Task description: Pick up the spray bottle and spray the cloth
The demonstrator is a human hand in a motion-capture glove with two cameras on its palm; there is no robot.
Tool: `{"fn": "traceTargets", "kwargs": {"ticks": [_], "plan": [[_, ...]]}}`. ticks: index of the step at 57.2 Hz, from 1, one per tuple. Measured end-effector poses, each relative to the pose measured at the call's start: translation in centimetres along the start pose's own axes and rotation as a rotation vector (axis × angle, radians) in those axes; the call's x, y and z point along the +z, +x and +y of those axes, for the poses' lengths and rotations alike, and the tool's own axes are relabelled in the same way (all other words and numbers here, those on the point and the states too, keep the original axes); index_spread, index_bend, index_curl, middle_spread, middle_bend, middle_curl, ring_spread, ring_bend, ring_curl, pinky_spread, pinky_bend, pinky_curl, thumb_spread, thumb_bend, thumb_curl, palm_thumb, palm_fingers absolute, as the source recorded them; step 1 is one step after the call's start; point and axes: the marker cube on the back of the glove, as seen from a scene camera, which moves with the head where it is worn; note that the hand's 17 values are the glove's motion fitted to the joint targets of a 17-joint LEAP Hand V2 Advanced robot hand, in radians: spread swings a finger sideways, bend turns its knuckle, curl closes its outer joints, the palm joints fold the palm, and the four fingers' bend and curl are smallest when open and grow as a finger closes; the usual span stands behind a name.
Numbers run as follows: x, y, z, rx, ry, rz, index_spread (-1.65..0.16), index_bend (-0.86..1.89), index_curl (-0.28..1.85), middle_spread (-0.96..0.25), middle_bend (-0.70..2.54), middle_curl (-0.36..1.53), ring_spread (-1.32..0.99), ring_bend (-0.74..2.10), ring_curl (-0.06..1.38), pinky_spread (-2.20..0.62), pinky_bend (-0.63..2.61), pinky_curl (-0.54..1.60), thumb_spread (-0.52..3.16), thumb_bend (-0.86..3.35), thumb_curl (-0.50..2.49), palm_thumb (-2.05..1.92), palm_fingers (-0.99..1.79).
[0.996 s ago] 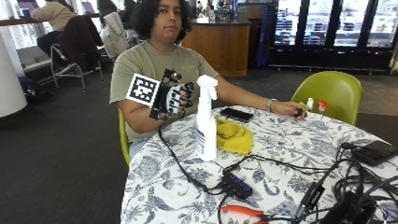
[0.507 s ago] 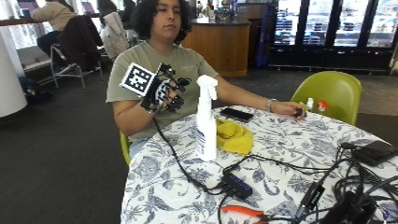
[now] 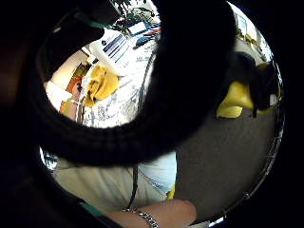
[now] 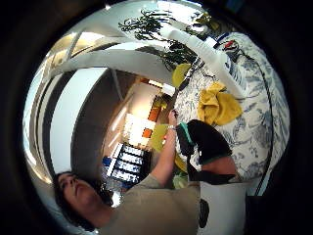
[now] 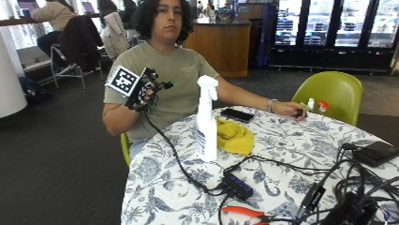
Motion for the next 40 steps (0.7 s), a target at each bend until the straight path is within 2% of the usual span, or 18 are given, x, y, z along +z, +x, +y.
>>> {"fn": "traceTargets", "kwargs": {"ticks": [8, 13, 17, 29, 40], "plan": [[-0.5, -0.7, 2.3, 0.061, 0.042, -0.002, -0.38, 0.12, 0.25, 0.12, 0.19, 0.38, 0.07, 0.45, 0.34, 0.25, 0.56, 0.38, 1.13, -0.02, 0.39, 0.67, 0.26], [-0.6, -0.7, 2.2, -0.058, 0.067, -0.015, -0.37, 0.12, 0.24, 0.12, 0.2, 0.37, 0.07, 0.46, 0.34, 0.25, 0.55, 0.37, 1.12, -0.02, 0.39, 0.67, 0.27], [-0.4, -0.8, 1.6, -0.056, 0.056, -0.033, -0.37, 0.12, 0.23, 0.12, 0.2, 0.37, 0.07, 0.46, 0.34, 0.25, 0.54, 0.36, 1.11, -0.02, 0.39, 0.68, 0.3], [2.2, -0.7, -4.6, -0.094, 0.07, -0.144, -0.36, 0.13, 0.23, 0.12, 0.19, 0.37, 0.06, 0.48, 0.34, 0.25, 0.5, 0.35, 1.09, 0.0, 0.4, 0.77, 0.34], [4.5, -1.6, -10.3, -0.033, 0.079, -0.304, -0.33, 0.12, 0.23, 0.11, 0.19, 0.36, 0.04, 0.48, 0.35, 0.24, 0.49, 0.35, 1.07, -0.01, 0.42, 0.86, 0.36]]}}
